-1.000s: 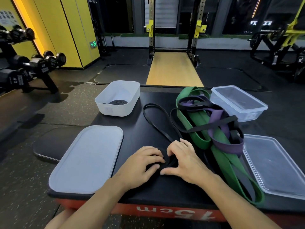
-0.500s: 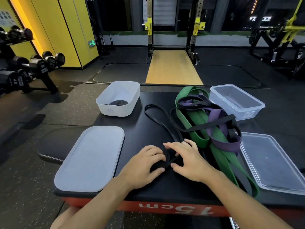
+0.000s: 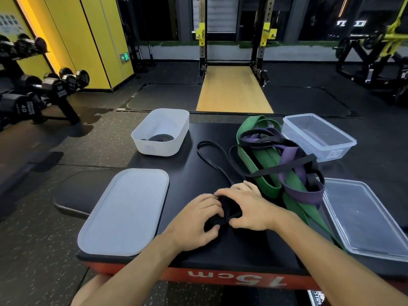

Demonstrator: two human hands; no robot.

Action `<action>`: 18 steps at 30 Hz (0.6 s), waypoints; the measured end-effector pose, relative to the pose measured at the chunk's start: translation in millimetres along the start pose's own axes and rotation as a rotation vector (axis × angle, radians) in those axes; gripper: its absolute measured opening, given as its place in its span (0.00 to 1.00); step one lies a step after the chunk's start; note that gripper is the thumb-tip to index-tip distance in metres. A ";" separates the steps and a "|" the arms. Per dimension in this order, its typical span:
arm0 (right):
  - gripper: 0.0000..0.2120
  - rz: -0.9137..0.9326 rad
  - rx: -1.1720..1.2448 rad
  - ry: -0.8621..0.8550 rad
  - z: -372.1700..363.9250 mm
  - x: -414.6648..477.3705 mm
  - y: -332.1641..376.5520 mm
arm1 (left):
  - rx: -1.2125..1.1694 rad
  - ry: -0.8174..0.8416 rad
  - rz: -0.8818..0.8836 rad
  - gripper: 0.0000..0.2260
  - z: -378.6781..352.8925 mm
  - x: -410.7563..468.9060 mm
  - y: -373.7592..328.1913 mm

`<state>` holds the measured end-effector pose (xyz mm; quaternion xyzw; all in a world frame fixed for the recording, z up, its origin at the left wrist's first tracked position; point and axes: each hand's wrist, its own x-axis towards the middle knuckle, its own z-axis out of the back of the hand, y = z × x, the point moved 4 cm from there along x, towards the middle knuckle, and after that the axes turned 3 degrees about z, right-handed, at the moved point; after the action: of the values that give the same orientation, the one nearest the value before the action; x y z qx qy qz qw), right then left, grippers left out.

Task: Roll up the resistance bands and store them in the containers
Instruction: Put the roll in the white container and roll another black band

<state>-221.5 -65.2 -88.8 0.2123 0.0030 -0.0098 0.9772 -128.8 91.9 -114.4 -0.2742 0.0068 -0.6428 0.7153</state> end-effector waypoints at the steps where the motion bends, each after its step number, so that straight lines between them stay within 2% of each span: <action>1: 0.29 0.046 -0.057 -0.064 2.9 -3.6 0.7 | 0.029 -0.009 0.007 0.11 0.8 0.4 -0.3; 5: 0.14 0.148 -0.295 -0.307 3.4 -24.7 -10.9 | 0.042 -0.002 0.054 0.10 1.1 0.7 0.7; 10: 0.03 0.158 -0.268 -0.281 -6.5 -32.1 -18.6 | 0.047 -0.001 0.087 0.12 1.6 1.8 1.2; 14: 0.08 0.089 -0.142 -0.163 -7.8 -22.5 -14.5 | 0.070 0.005 0.069 0.11 2.2 0.8 0.4; 18: 0.08 0.036 -0.035 -0.079 -10.4 -7.6 -14.4 | 0.060 0.000 0.037 0.09 4.5 -1.1 -2.8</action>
<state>-229.4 -73.9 -104.1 0.1945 -0.0392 -0.0005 0.9801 -129.9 94.6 -109.9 -0.2525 -0.0073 -0.6293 0.7350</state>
